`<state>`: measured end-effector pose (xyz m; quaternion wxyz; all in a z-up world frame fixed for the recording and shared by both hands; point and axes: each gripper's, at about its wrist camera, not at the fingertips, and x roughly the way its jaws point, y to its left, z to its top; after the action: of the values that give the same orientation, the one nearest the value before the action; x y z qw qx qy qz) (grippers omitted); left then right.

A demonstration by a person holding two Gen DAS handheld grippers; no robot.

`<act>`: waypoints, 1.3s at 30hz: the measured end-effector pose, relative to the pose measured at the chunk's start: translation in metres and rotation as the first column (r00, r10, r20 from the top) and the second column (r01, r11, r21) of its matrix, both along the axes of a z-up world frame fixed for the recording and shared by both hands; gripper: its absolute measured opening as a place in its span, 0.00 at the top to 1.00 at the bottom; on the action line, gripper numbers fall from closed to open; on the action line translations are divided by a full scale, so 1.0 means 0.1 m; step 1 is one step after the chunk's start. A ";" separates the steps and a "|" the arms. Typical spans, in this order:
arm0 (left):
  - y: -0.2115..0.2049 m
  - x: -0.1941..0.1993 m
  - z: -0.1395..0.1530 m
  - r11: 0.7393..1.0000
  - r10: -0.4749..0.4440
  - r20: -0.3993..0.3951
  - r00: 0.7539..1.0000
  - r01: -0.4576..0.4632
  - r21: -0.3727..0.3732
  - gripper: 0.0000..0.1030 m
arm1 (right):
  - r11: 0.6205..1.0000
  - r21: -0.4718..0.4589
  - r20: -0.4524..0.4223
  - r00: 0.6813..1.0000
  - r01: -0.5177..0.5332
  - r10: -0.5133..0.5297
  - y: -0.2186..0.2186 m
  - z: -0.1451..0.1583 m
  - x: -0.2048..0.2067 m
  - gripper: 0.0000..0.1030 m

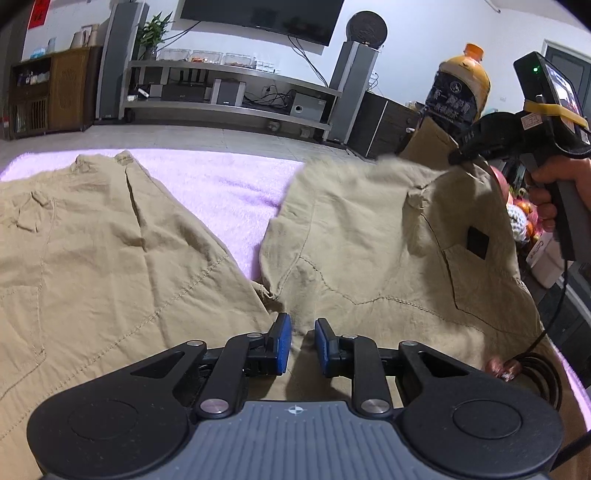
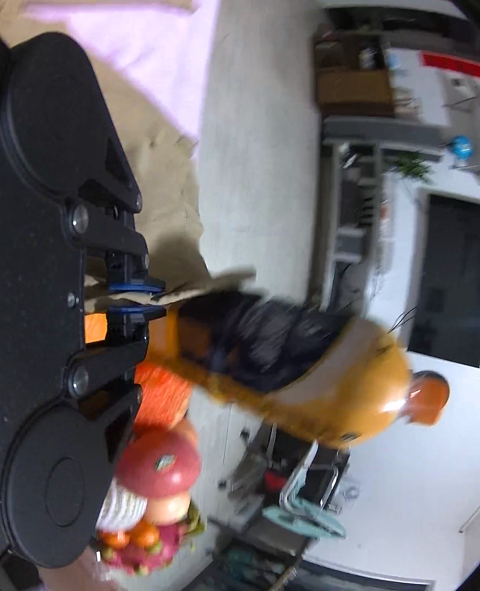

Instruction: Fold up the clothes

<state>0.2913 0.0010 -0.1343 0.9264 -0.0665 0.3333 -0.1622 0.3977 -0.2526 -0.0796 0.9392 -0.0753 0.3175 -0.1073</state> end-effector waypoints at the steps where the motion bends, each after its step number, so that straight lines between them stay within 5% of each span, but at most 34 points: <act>1: -0.02 0.01 0.01 1.000 0.000 0.004 1.000 0.000 0.013 0.77 | 1.000 0.017 -0.010 1.000 0.004 -0.003 -0.02 0.03 -0.03 0.88; 5: -0.09 0.04 0.06 0.997 -0.009 -0.002 1.000 0.009 0.073 0.77 | 0.986 0.166 -0.028 0.999 -0.032 0.037 -0.17 0.38 -0.39 0.58; 7: -0.13 0.09 0.16 0.995 -0.015 -0.053 0.999 0.020 0.102 0.80 | 0.968 0.246 -0.028 0.997 -0.058 0.066 -0.25 0.60 -0.62 0.54; 10: -0.02 0.10 0.36 1.000 -0.003 -0.066 0.998 0.002 -0.011 0.83 | 0.920 0.377 -0.018 0.992 -0.106 0.122 -0.37 0.88 -0.95 0.45; 12: -0.02 0.21 0.49 0.998 0.005 -0.055 0.998 -0.009 -0.066 0.83 | 0.854 0.509 -0.032 0.989 -0.106 0.142 -0.47 0.89 -1.04 0.39; 16: -0.29 0.58 0.50 0.999 -0.045 -0.099 0.994 0.042 -0.031 0.83 | 0.656 0.755 -0.143 0.971 -0.017 0.190 -0.53 0.32 -0.87 0.42; 18: -0.47 0.76 0.41 0.997 -0.080 -0.140 0.987 0.080 -0.002 0.83 | 0.587 0.809 -0.193 0.956 0.027 0.222 -0.45 -0.10 -0.76 0.61; 21: -0.64 0.86 0.27 0.995 -0.043 -0.139 0.989 0.056 0.087 0.83 | 0.491 0.868 -0.231 0.933 0.069 0.277 -0.33 -0.70 -0.67 0.72; 25: -0.69 0.90 0.17 0.967 0.085 -0.042 0.995 -0.072 0.244 0.88 | 0.528 0.844 -0.236 0.950 0.095 0.206 -0.58 -1.07 -0.74 1.00; 28: -0.72 0.94 0.13 0.923 0.184 0.018 0.983 -0.179 0.340 0.92 | 0.564 0.814 -0.196 0.980 0.137 0.045 -0.89 -1.03 -0.88 1.00; 30: -0.62 0.98 0.22 0.944 0.202 -0.022 0.979 -0.188 0.272 0.93 | 0.589 0.787 -0.187 0.981 0.183 -0.056 -1.05 -0.98 -0.95 1.00; 32: -0.53 1.00 0.35 0.977 0.165 -0.048 0.985 -0.156 0.147 0.80 | 0.617 0.772 -0.154 0.987 0.153 -0.053 -1.02 -0.84 -1.04 0.87; 35: -0.51 1.18 0.51 0.988 0.132 -0.066 0.989 -0.126 0.089 0.36 | 0.634 0.772 -0.115 0.991 0.050 0.061 -0.83 -0.68 -1.15 0.85; 36: -0.52 1.27 0.53 0.988 0.131 -0.069 0.989 -0.125 0.092 0.35 | 0.635 0.772 -0.107 0.989 0.015 0.107 -0.76 -0.64 -1.19 0.85; 39: -0.60 1.59 0.49 0.978 0.148 -0.102 0.984 -0.129 0.166 0.35 | 0.725 0.688 -0.172 0.970 -0.007 0.173 -0.50 -0.68 -1.13 0.85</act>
<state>0.4498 -0.0592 -0.0849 0.9172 -0.0248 0.3921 -0.0661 0.2848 -0.3030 -0.1480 0.8631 0.2480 0.4341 0.0720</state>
